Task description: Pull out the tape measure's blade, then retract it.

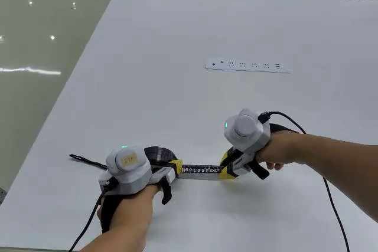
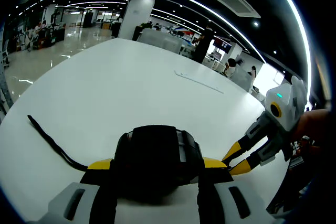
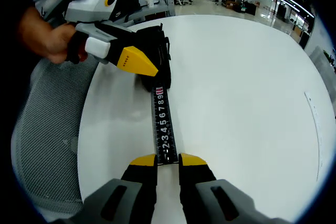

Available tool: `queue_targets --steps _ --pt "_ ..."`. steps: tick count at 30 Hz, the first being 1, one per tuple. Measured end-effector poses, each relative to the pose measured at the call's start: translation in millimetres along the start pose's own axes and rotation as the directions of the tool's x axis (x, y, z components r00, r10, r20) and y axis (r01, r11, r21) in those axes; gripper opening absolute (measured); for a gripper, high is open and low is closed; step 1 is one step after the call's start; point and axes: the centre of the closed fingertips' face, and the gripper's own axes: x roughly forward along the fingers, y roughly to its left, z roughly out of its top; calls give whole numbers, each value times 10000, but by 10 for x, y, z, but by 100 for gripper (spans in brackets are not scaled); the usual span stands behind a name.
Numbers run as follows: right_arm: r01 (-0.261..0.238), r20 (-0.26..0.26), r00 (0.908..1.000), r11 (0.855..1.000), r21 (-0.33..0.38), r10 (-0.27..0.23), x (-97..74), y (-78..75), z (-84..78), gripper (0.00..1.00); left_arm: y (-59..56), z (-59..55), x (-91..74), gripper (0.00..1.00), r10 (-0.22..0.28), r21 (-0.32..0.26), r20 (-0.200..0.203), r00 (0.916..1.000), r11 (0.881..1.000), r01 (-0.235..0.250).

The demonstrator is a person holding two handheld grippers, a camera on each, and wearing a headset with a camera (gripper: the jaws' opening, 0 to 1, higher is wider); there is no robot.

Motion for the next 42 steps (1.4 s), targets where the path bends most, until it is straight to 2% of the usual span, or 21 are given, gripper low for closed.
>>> queue_targets --steps 9,22,39,40,42 --pt "-129 307 9994 9999 0 129 63 22 151 15 -1 4 -1 59 -71 -135 -12 10000 9999 71" --pt "-158 412 9990 9993 -336 171 187 57 370 15 4 5 -4 59 -90 -194 -23 10000 9998 89" --pt "-223 487 9985 9986 -483 247 279 75 495 15 5 3 -7 59 -86 -157 38 10000 9998 87" --pt "-198 603 9979 9981 -583 234 327 82 585 15 6 11 -3 59 -96 -222 76 9999 9997 97" --pt "-193 606 9979 9978 -634 232 335 82 598 15 7 11 -2 59 -90 -230 59 9999 9997 92"
